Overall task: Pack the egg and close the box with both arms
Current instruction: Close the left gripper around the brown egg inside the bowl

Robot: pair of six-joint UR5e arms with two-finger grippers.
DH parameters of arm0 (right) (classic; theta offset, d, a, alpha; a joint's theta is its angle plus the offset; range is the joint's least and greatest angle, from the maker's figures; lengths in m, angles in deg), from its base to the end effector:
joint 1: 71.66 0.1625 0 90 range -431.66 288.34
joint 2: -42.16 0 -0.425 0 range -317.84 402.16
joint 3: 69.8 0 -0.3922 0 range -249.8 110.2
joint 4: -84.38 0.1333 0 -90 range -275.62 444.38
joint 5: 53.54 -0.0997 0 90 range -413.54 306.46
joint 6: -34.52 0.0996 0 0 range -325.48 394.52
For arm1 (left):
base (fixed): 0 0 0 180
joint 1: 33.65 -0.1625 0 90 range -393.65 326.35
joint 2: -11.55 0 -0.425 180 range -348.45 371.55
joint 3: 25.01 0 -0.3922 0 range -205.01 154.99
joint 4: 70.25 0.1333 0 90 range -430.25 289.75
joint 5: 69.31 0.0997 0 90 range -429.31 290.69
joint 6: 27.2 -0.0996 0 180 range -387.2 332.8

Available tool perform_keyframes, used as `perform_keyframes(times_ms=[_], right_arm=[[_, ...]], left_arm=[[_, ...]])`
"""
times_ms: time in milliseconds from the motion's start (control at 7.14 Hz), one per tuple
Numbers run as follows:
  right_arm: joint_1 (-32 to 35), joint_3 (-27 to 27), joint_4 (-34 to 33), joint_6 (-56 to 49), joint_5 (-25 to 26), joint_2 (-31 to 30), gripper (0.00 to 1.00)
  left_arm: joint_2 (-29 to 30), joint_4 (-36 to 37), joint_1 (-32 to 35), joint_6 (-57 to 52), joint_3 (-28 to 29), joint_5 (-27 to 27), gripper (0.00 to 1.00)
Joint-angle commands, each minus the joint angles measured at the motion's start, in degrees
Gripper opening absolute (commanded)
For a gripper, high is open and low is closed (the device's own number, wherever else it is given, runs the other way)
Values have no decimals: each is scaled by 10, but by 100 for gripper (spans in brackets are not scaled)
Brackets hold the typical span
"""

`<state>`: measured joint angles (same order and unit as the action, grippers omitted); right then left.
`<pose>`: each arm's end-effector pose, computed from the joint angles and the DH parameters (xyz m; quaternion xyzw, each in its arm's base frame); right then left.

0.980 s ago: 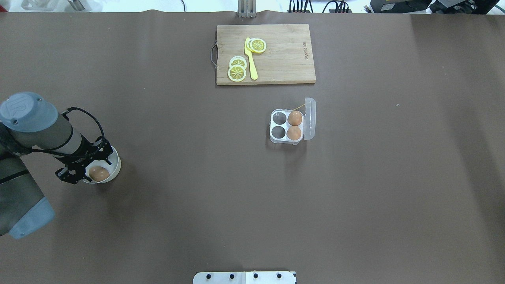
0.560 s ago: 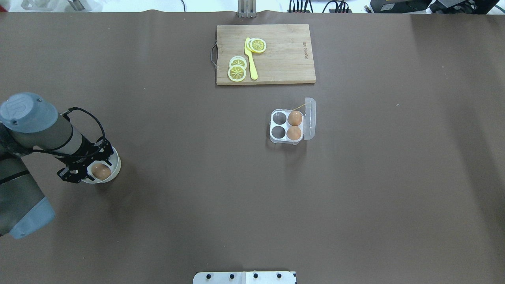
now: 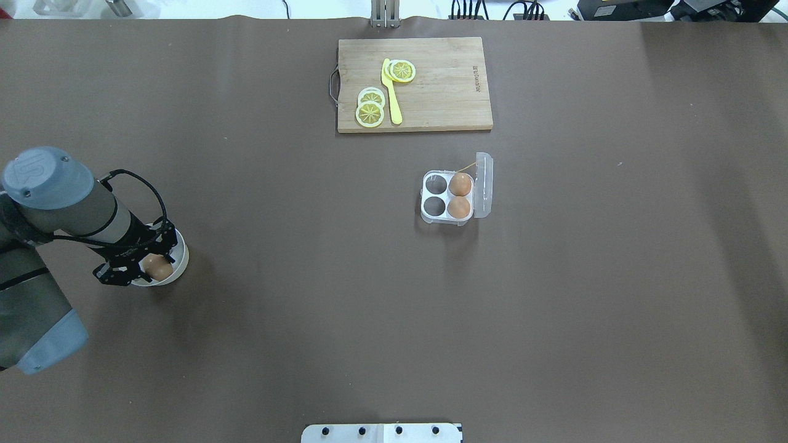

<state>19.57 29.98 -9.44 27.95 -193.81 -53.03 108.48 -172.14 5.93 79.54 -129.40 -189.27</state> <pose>0.0664 -0.4517 0.6167 0.0350 -0.4233 -0.0450 0.9042 0.3686 -0.4131 0.4594 -0.1881 0.3196 -0.3718 0.8510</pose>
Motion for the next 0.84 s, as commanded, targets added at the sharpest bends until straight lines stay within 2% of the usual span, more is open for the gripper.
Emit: perform_keyframes(times_ms=[0,280,560,700], right_arm=[[0,4,0,1,0,-1,100],[0,4,0,1,-3,0,100],[0,4,0,1,-4,-1,100],[0,5,0,1,-4,-1,100]], left_arm=[[2,1,1,-2,-1,-5,0],[5,6,1,-8,-14,-12,0],[9,8,42,-24,-29,-55,0],[9,11,58,-94,-53,-53,0]])
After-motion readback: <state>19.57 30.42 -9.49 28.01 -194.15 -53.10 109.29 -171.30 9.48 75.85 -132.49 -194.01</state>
